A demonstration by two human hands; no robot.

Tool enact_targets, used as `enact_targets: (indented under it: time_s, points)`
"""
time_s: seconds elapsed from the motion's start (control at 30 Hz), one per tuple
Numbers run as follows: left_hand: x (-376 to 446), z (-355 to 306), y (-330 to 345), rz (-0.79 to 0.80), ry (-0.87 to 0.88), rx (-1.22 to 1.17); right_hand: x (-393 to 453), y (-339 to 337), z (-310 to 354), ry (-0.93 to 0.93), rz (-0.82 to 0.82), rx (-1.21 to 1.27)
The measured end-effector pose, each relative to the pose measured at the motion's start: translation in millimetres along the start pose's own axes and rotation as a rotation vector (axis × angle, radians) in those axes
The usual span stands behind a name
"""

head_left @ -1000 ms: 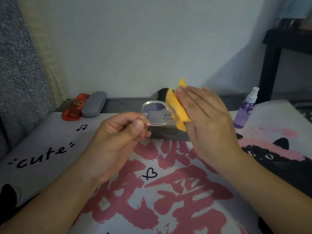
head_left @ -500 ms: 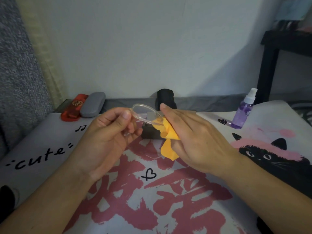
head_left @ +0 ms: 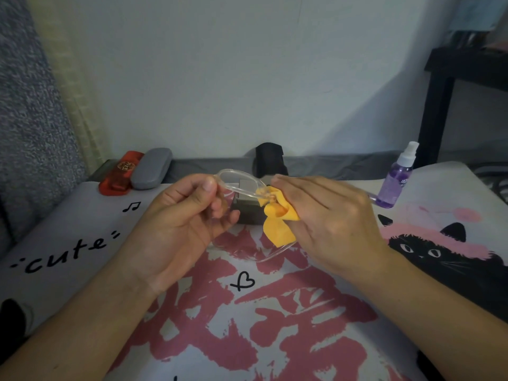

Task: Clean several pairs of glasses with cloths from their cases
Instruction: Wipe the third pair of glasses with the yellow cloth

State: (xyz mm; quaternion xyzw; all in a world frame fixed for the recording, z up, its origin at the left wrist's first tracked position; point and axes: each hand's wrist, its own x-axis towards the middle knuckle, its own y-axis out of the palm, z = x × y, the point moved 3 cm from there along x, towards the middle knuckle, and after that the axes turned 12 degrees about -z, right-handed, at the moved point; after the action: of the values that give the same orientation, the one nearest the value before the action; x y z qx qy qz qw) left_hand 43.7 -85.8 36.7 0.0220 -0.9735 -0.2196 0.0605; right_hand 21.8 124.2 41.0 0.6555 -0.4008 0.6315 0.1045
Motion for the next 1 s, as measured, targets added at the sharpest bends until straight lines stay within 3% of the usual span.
enact_targets:
  time_s: [0.3, 0.5, 0.57, 0.67, 0.77, 0.83, 0.9, 1.0]
  points:
    - [3.7, -6.0, -5.1, -0.052, 0.056, 0.017, 4.1, 7.0, 2.0, 0.061, 0.132, 0.146]
    - [-1.2, -5.6, 1.3, -0.017, -0.013, -0.005, 6.6, -9.9, 0.3, 0.06, -0.23, 0.031]
    - [-3.0, -4.6, 2.5, 0.003, -0.023, -0.009, 5.0, -12.4, -2.4, 0.063, -0.263, -0.051]
    - [-4.9, -5.2, 4.0, 0.055, -0.018, -0.012, 6.0, -13.3, -8.0, 0.063, -0.223, -0.101]
    - [-5.3, -4.9, 6.2, 0.011, 0.005, 0.004, 6.2, -7.1, -14.9, 0.102, -0.107, -0.078]
    - [-4.5, -6.2, 5.9, -0.033, 0.019, 0.001, 3.7, -0.4, -16.1, 0.208, 0.03, 0.007]
    - [-3.6, -6.7, 4.0, -0.04, 0.036, 0.02, 1.5, 4.8, -17.1, 0.485, 0.164, 0.199]
    - [-4.6, -2.6, 3.1, 0.018, 0.048, 0.088, -1.8, 8.1, -19.1, 0.856, 0.135, 0.403]
